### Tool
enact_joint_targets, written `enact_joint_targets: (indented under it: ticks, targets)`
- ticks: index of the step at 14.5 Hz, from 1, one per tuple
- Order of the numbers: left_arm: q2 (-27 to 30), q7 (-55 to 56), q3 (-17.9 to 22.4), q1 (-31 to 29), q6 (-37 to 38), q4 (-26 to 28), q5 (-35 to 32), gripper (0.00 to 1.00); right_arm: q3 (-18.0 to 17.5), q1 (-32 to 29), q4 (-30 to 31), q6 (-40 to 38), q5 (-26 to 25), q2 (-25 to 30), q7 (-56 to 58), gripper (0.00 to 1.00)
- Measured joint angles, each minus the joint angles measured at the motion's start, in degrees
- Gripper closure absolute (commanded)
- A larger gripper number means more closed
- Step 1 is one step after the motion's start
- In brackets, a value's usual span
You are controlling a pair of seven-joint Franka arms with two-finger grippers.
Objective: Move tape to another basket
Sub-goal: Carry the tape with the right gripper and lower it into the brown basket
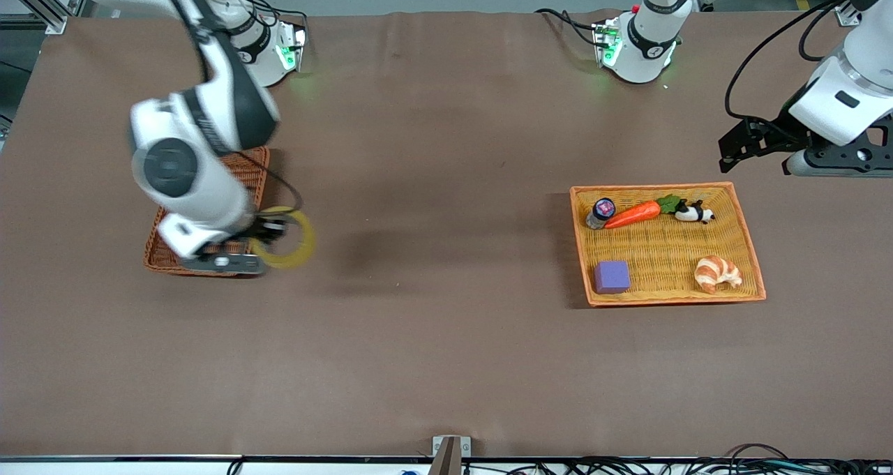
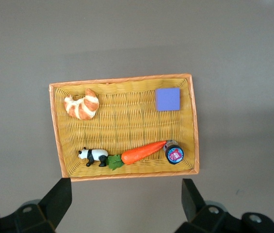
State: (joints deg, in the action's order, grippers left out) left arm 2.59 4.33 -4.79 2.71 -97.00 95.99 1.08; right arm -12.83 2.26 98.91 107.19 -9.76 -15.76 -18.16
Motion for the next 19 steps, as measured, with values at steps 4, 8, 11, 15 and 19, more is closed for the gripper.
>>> enact_joint_targets:
  ticks: [4,8,11,15,19]
  targets:
    - [0.1,-0.3,1.5,0.1,0.1,0.0,1.4,0.0,7.3,-4.3,9.0,1.8,2.6,5.0,16.8,0.99]
    - [0.1,-0.3,1.3,1.2,0.1,0.0,0.6,0.0,16.8,-4.7,22.6,13.8,3.2,8.3,29.1,0.98]
    - [0.1,-0.3,0.6,1.3,0.1,0.1,-0.1,0.0,21.2,-4.8,33.3,26.8,4.2,8.7,34.2,0.98]
    - [0.1,-0.3,0.5,1.2,0.1,0.1,-0.7,0.0,21.4,-4.7,43.0,41.9,4.3,6.7,34.6,0.97]
    - [0.1,-0.3,0.5,1.2,0.1,0.0,-1.3,0.0,21.3,-4.7,43.6,44.4,4.3,3.9,34.6,0.61]
